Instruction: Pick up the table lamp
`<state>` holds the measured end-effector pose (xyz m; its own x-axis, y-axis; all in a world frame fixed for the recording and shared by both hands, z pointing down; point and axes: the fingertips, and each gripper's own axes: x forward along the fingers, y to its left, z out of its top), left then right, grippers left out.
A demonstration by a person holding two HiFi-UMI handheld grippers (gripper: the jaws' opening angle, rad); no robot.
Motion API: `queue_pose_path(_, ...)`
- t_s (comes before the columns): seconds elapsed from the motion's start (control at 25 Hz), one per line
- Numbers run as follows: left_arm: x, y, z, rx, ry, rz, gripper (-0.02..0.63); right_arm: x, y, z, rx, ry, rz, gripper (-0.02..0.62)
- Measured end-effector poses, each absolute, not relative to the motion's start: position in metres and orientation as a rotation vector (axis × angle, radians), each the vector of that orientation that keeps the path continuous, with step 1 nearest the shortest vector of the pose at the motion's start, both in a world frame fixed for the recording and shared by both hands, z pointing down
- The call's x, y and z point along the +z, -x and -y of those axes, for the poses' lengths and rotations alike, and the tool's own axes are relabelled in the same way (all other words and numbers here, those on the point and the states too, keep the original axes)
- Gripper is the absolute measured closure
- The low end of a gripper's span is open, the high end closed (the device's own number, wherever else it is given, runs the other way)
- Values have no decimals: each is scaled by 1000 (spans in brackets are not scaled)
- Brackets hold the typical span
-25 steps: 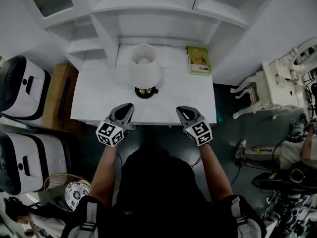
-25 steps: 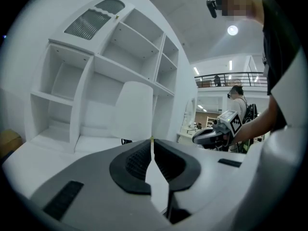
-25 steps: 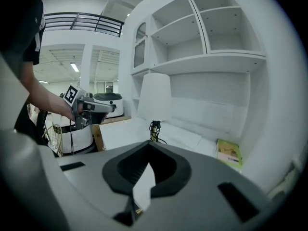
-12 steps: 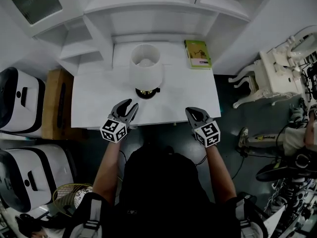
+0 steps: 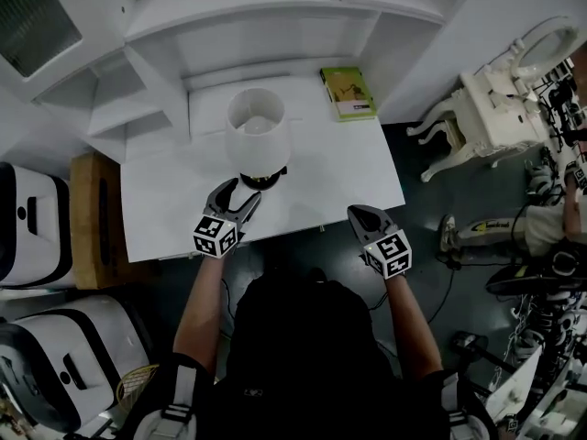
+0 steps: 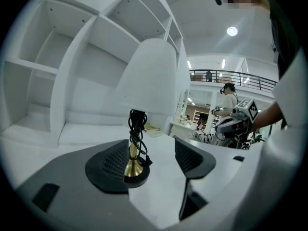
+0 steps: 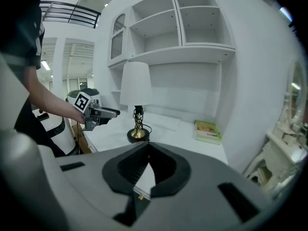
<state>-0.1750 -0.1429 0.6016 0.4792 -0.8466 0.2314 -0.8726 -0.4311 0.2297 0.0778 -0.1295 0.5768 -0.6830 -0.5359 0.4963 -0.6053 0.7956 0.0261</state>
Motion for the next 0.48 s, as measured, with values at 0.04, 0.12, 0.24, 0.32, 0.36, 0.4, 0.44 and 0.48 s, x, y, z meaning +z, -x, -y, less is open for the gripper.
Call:
queue_pose_path(0.04,604,174,148,119,-2420,1438,313,579,-81,129,198,-867,2483,588)
queue_pose_path(0.12,609,172,157,126,-2433,1409,310,583,-87,127,209,-898,2460,588)
queue_pose_path(0.24,616,169,171,134,-2450,1367,308,586,-94,123,223,-939,2434,588)
queue_pose_path(0.32,622,168,180,141,-2452,1341,308,587,-95,121,229,-962,2424,588)
queue_pose_path(0.36,626,168,185,144,-2449,1334,308,587,-95,120,231,-971,2422,588)
queue_pose_path(0.4,629,168,189,145,-2445,1333,308,588,-95,118,235,-979,2419,588)
queue_pose_path(0.44,632,169,192,144,-2444,1334,308,589,-95,116,239,-987,2416,588)
queue_pose_path(0.48,633,169,195,143,-2446,1337,308,591,-96,114,245,-994,2412,588)
